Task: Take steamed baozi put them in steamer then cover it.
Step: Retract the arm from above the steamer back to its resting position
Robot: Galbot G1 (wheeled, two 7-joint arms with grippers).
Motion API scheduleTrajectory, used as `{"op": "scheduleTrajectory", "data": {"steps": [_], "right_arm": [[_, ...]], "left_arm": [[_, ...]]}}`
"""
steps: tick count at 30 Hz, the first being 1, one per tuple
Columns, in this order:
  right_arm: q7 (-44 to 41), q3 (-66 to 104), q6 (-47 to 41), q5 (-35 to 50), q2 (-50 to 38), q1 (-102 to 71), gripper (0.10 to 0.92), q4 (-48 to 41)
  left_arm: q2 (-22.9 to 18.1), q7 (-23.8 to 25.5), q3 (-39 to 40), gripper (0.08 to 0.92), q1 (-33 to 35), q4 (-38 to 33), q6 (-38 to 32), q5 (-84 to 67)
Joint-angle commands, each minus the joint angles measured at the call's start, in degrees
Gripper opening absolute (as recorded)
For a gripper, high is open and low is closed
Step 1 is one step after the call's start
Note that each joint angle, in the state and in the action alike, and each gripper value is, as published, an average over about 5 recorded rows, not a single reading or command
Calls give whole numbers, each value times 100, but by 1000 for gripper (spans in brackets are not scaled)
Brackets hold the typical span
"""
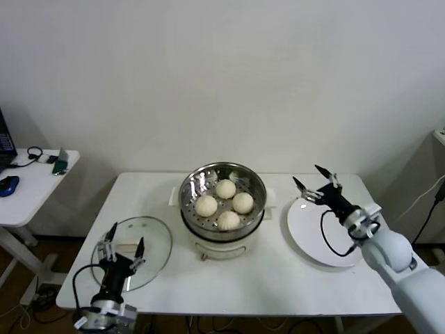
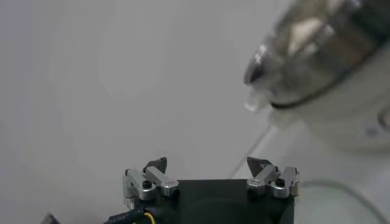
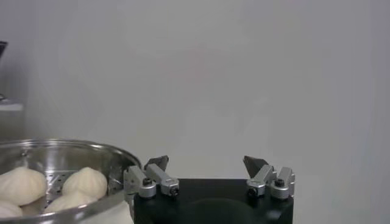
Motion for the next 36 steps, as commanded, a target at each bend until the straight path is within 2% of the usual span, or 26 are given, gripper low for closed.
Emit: {"op": "scheduleTrajectory", "data": {"steps": [1, 7, 22, 36], "right_arm": [[-76, 2048, -200, -579, 1131, -2186, 823, 445], [-89, 2231, -242, -680, 1421, -2401, 823, 473], [-82, 2259, -210, -1097, 1738, -2206, 823, 309], [-93, 2215, -218, -1200, 1852, -2095, 823, 253]], "left_arm": [[303, 262, 75, 823, -45, 262, 671, 3561], [443, 210, 211, 823, -370, 886, 680, 4003], [304, 142, 273, 823, -1061, 2116, 587, 3751], [246, -114, 223, 823, -1764, 2885, 485, 3755]]}}
